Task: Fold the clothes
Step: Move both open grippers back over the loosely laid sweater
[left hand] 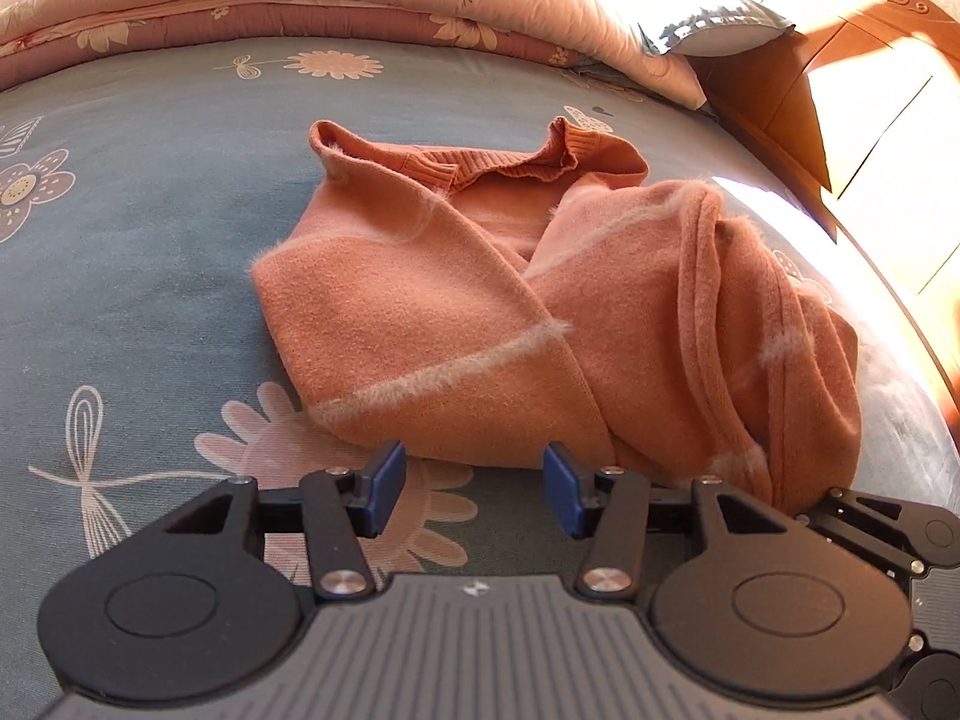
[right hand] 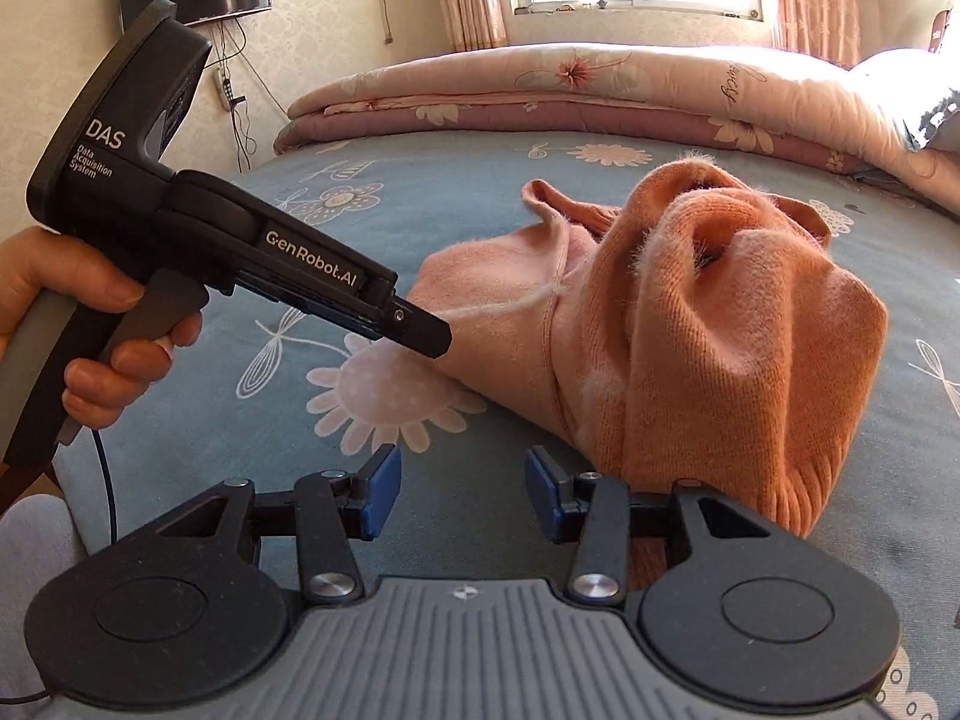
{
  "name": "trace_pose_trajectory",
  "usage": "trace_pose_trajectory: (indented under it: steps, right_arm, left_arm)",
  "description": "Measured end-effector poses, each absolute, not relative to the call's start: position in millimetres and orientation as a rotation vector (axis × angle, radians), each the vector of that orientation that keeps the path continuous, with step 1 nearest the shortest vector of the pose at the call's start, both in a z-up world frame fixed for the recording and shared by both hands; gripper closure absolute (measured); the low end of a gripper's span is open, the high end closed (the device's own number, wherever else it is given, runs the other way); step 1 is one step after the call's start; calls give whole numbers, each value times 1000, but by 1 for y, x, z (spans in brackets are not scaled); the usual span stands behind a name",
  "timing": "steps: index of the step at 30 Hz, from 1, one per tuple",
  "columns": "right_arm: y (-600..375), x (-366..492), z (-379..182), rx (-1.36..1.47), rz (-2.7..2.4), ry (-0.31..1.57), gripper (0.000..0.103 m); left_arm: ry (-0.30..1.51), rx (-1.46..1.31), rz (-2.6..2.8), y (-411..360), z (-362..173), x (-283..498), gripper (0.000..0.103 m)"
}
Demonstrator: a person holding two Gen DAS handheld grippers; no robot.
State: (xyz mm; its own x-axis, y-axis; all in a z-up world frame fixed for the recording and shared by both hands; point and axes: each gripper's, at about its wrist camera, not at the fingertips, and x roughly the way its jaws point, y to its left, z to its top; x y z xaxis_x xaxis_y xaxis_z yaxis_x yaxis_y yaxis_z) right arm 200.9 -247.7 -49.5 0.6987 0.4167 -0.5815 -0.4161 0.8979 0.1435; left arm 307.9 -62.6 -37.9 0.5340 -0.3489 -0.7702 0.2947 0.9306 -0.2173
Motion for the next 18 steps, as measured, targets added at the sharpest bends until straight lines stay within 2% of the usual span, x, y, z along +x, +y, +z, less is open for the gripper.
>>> trace_pose_trajectory:
  steps: [2, 4, 12, 18]
  right_arm:
    - [-250, 207, -52, 12, 450, 613, 52]
    - [-254, 211, -54, 12, 410, 571, 52]
    - [-303, 220, -62, 51, 214, 464, 53]
    - [-346, 233, -80, 154, 103, 500, 53]
  left_arm:
    - [926, -56, -359, -67, -40, 313, 40]
    - [920, -48, -335, -72, -42, 317, 37]
    - [906, -29, -322, -94, -41, 334, 36]
    - [930, -28, -339, -120, -44, 343, 35]
